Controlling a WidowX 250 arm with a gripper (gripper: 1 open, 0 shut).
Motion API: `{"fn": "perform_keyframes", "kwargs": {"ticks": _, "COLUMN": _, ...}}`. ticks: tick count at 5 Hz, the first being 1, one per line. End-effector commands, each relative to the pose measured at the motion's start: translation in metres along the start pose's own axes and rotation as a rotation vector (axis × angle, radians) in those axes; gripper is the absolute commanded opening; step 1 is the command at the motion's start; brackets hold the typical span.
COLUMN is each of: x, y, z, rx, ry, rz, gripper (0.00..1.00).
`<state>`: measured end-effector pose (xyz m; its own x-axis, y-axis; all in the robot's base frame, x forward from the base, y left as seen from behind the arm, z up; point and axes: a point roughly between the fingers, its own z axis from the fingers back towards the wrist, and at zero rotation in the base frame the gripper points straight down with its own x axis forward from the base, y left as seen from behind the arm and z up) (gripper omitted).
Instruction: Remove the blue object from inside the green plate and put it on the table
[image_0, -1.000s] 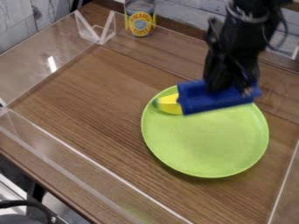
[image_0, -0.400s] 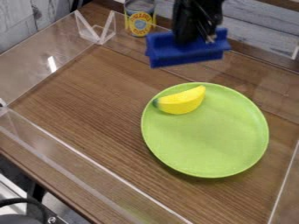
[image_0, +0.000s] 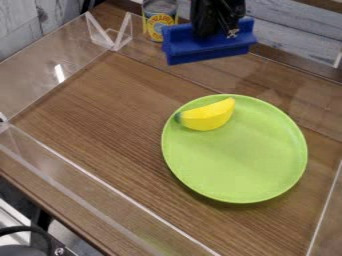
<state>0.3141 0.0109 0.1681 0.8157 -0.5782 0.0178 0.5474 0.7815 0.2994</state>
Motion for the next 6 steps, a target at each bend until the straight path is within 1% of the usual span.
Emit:
{"fn": "perform_keyframes", "kwargs": {"ticks": 1, "x": -0.003, "y": 0.012, "z": 0.012, "rx": 0.064, "ry": -0.062, "rz": 0.026, "gripper": 0.00}}
{"fn": "perform_keyframes", "kwargs": {"ticks": 4, "x": 0.000, "y": 0.019, "z": -0.007, "rx": 0.153, "ry": -0.131, "rz": 0.036, "gripper": 0.00}}
{"fn": "perform_keyframes", "kwargs": {"ticks": 5, "x": -0.002, "y": 0.022, "z": -0.013, "rx": 0.180, "ry": -0.150, "rz": 0.034, "gripper": 0.00}}
{"fn": "perform_keyframes", "kwargs": {"ticks": 6, "x": -0.024, "y": 0.021, "z": -0.013, "rx": 0.190, "ry": -0.150, "rz": 0.044, "gripper": 0.00}}
